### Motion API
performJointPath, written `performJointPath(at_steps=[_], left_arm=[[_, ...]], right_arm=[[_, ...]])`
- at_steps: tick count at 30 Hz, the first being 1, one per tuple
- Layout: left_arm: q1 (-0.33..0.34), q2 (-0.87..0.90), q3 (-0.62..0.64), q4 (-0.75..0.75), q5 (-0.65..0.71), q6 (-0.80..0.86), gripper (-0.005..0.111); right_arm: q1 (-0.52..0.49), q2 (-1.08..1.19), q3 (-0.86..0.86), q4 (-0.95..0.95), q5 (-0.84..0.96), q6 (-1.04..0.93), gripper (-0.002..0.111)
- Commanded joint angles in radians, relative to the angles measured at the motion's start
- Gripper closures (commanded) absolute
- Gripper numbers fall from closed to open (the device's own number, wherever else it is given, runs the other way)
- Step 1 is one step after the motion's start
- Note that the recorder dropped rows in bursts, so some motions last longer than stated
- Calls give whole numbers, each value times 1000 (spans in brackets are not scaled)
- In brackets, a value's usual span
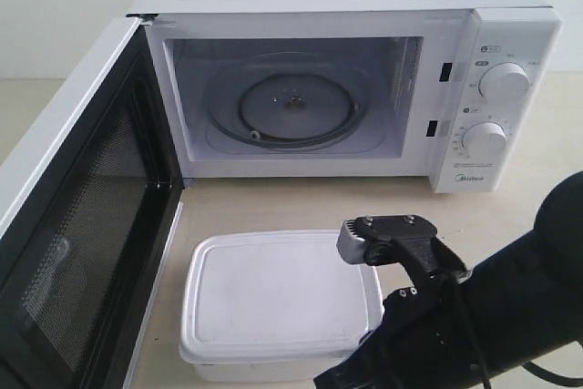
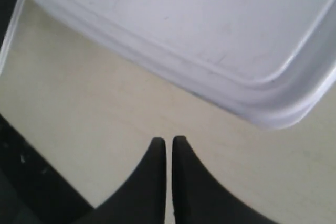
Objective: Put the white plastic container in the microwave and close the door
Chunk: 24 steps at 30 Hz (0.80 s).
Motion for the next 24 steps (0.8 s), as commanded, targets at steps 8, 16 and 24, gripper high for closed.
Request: performJointPath(at_steps=[8,16,24], left_arm=[[-4,-3,3,-5,-10,-6,102],[-4,-3,3,-5,-10,-6,102],[-4,-3,3,-5,-10,-6,102]], right_arm=[[1,181,-126,-3,-234,51,108],[-150,231,-324,-15,-190,74,108],[-150,166,-133,169,-239,-7,108]])
